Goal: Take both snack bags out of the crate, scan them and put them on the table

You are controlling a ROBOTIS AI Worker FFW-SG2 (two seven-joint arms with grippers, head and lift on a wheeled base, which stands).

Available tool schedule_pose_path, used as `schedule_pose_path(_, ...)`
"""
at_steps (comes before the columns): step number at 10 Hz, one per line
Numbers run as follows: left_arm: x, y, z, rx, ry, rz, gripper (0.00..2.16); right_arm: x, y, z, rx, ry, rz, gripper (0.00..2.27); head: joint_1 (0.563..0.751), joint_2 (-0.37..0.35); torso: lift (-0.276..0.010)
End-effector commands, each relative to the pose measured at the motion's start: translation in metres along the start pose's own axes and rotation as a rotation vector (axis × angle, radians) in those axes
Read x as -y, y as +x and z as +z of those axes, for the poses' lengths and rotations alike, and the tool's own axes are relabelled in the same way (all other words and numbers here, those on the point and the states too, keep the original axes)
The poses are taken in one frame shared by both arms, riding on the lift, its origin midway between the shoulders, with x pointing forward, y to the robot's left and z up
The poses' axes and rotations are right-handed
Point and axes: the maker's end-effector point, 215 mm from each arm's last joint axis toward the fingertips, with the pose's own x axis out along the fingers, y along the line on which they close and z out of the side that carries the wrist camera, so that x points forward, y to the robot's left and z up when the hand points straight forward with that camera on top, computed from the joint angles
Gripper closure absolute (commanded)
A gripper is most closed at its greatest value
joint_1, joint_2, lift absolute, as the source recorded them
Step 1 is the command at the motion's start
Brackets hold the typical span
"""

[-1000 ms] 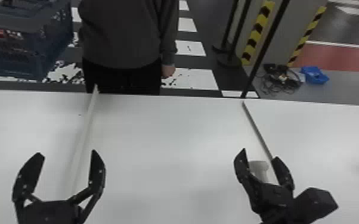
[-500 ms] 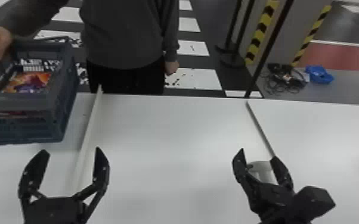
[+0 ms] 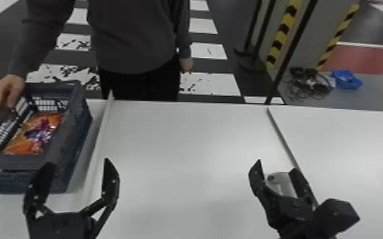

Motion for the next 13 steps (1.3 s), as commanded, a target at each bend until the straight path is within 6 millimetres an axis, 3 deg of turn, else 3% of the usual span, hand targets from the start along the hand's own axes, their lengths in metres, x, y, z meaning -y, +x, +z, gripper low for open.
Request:
schedule_pose_path(1,0.0,-0.001,-0.003,-0.007,-0.001,0.0,0.06,0.0,0.0,-0.001,-0.003,0.0,0.0,0.12,0.695,-0.137,-0.096)
schedule_pose_path(5,0.004,0.003,-0.012,-0.035,-0.003,-0.017,0.08,0.001,0.0,-0.002,-0.004,-0.003,-0.001,0.12,0.695,-0.138,-0.096)
schedule_pose_path(7,0.008,0.005,0.021,0.07,-0.024,-0.014,0.14,0.002,0.0,-0.006,-0.012,-0.002,-0.002,0.12,0.695,-0.145,-0.096)
schedule_pose_path(8,0.003,0.009,0.028,0.087,-0.014,0.03,0.15,0.002,-0.001,-0.007,-0.013,-0.004,0.0,0.12,0.695,-0.146,-0.096)
schedule_pose_path(10,-0.005,0.031,0.017,0.01,0.009,0.062,0.21,0.004,-0.001,-0.008,-0.02,-0.01,0.0,0.12,0.695,-0.128,-0.096)
schedule_pose_path(13,-0.042,0.071,0.016,-0.141,0.014,0.05,0.2,0.005,-0.001,-0.011,-0.028,-0.016,0.002,0.12,0.695,-0.12,-0.095)
